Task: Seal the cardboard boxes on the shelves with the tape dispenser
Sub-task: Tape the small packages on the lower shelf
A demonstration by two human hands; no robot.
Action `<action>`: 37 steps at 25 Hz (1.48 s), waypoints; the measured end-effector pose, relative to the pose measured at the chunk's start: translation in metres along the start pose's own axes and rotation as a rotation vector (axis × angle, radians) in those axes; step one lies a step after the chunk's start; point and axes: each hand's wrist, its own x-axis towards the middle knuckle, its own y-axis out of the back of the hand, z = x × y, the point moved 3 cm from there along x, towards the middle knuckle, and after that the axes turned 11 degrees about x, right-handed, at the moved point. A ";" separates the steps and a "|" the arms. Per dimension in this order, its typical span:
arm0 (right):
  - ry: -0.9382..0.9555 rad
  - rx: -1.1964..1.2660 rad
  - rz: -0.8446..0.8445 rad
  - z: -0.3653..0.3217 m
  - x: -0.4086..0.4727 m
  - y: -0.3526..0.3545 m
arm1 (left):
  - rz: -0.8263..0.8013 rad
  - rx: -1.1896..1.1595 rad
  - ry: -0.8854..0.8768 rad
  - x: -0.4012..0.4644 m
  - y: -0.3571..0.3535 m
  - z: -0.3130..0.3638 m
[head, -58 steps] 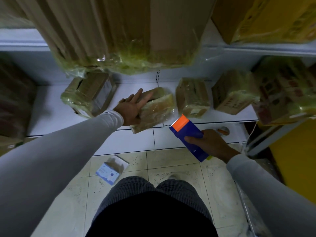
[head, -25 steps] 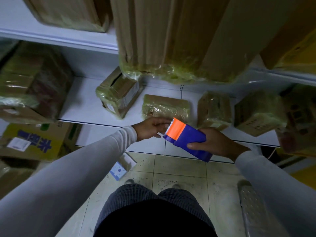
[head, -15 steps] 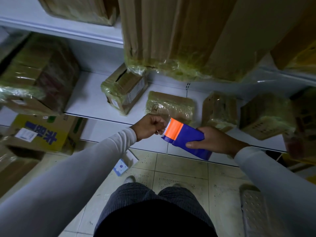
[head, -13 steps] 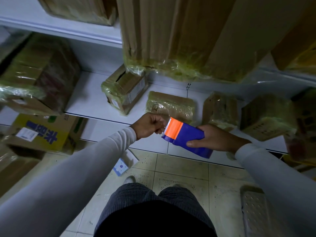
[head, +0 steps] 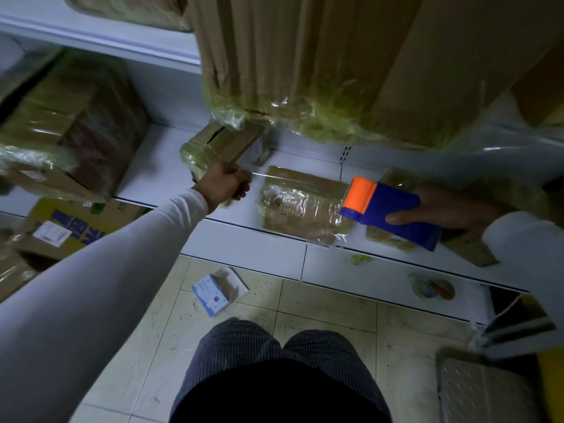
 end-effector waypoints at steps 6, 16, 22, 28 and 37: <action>-0.035 -0.067 -0.012 -0.003 0.026 0.006 | 0.034 0.015 0.067 0.019 -0.006 -0.011; -0.069 -0.050 0.006 0.012 0.051 -0.002 | -0.002 0.046 0.243 0.038 -0.039 -0.039; -0.051 -0.034 0.013 0.019 0.050 -0.007 | -0.005 0.208 0.297 0.036 -0.040 -0.037; -0.028 0.016 0.030 0.024 0.048 -0.015 | 0.177 0.439 -0.108 0.017 -0.060 -0.013; -0.048 0.003 0.093 0.020 0.054 -0.060 | 0.241 0.806 -0.364 0.017 -0.059 0.006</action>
